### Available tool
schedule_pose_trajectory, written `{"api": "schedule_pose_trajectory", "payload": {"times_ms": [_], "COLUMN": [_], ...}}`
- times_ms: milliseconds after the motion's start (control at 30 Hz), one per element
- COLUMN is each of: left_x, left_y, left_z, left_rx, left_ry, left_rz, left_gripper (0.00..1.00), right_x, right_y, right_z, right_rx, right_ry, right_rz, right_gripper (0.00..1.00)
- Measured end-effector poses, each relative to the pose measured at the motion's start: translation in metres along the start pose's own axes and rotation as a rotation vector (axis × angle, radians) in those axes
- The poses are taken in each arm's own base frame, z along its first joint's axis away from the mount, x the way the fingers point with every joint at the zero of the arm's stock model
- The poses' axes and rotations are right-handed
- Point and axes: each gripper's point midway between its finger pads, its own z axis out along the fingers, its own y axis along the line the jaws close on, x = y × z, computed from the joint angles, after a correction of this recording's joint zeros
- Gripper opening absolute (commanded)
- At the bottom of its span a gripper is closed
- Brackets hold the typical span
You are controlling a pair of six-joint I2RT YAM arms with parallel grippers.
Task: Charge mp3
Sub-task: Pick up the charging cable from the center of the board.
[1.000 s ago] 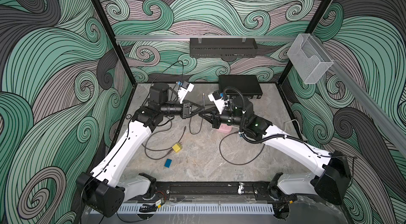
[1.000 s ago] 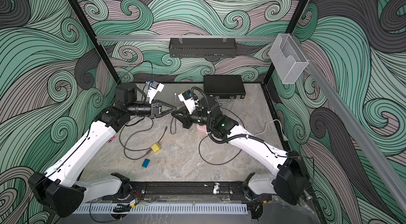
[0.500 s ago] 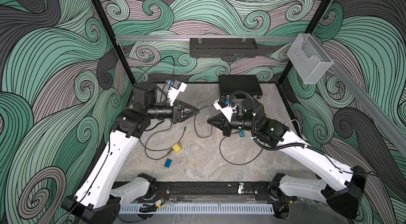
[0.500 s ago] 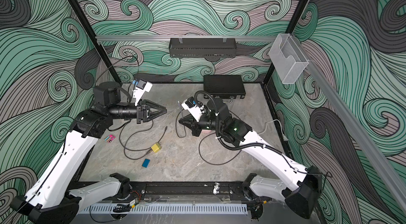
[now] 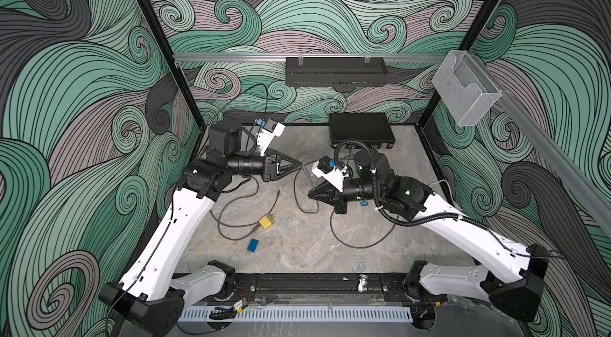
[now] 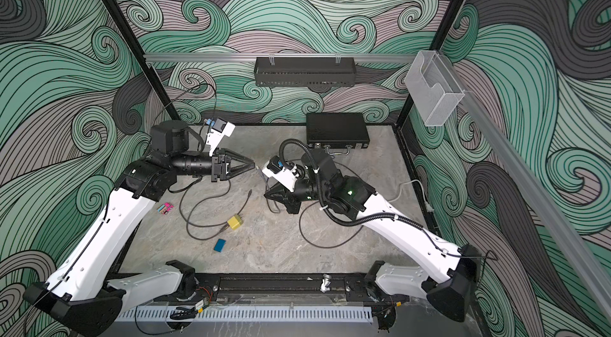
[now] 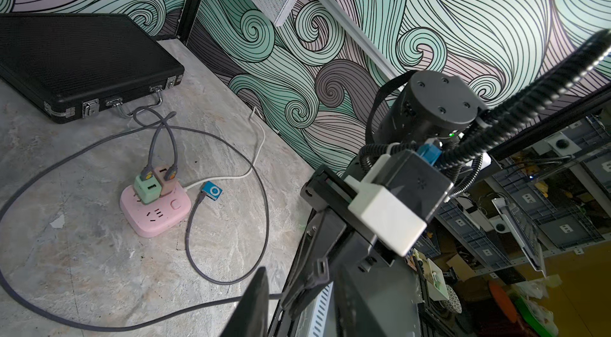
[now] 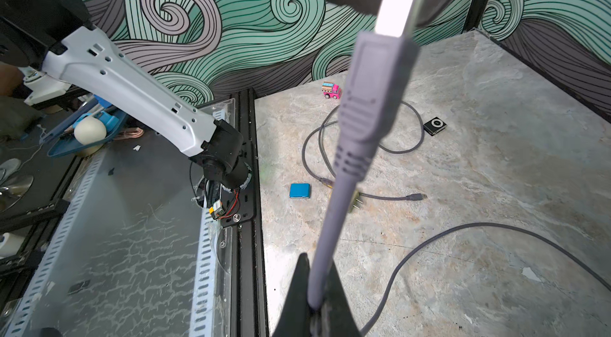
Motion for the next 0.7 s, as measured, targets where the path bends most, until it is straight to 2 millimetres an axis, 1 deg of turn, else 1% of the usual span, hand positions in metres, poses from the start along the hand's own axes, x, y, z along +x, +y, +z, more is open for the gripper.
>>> {"api": "schedule_pose_trajectory", "payload": {"times_ms": [133, 333, 433, 567, 700], "left_x": [0.002, 0.009, 0.012, 0.019, 0.027], "left_y": [-0.002, 0.000, -0.001, 0.001, 0.003], "left_z": [0.003, 0.006, 0.006, 0.007, 0.008], "left_rx": [0.035, 0.062, 0.070, 0.075, 0.079], "left_ry": [0.017, 0.048, 0.058, 0.073, 0.089], "left_rz": [-0.010, -0.020, -0.019, -0.027, -0.038], "left_gripper": [0.32, 0.30, 0.28, 0.23, 0.21], "right_x": [0.002, 0.003, 0.004, 0.007, 0.010], "right_y": [0.001, 0.007, 0.010, 0.009, 0.005], "right_z": [0.008, 0.014, 0.015, 0.016, 0.016], "right_rx": [-0.016, -0.033, -0.037, -0.025, -0.003], "right_ry": [0.027, 0.043, 0.049, 0.064, 0.074], "right_rz": [-0.001, -0.009, -0.013, -0.016, -0.023], "right_gripper": [0.00, 0.00, 0.00, 0.00, 0.00]}}
